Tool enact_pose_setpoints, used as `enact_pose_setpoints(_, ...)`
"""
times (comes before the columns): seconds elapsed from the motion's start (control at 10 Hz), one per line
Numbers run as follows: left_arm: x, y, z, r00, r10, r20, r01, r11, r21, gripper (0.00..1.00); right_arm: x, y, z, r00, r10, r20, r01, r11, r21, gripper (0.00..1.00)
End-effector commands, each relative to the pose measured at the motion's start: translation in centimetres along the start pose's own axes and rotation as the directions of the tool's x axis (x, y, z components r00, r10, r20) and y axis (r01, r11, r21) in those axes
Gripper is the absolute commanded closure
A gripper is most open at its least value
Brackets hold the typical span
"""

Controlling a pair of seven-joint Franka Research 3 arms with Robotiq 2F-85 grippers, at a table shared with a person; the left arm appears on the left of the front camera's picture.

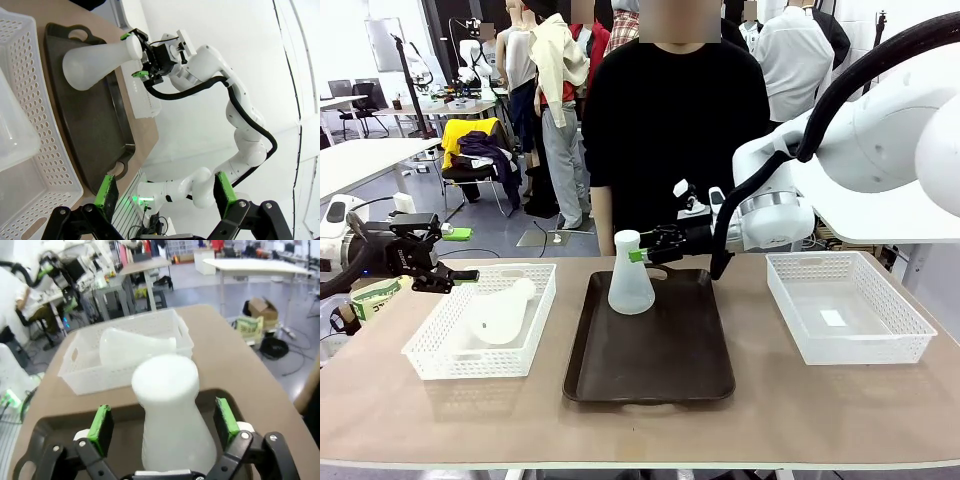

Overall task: Prepare the laboratory tools.
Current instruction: Place the picked Big flask upright in the Handle tray as instructed by the person, then pick up the Big flask that the person points to.

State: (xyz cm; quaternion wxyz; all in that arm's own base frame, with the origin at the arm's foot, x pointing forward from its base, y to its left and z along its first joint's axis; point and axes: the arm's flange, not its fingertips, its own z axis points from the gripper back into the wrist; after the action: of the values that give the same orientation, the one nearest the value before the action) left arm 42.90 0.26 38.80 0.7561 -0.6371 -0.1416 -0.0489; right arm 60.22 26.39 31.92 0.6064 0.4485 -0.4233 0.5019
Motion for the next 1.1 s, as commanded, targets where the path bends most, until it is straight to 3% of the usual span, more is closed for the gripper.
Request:
enact_pose_setpoints(0.0, 0.05, -0.2, 0.09, 1.0, -0.003, 0.007, 0.003, 1.0, -0.011, 0.0, 0.66, 1.19, 1.94, 0.998, -0.016, -0.064, 0.014, 0.999, -0.033, 0.0)
enact_pose_setpoints(1.0, 0.05, -0.2, 0.09, 1.0, -0.003, 0.007, 0.003, 1.0, -0.011, 0.0, 0.64, 0.49, 2.13, 0.999, 0.002, -0.043, -0.003, 1.0, -0.028, 0.0)
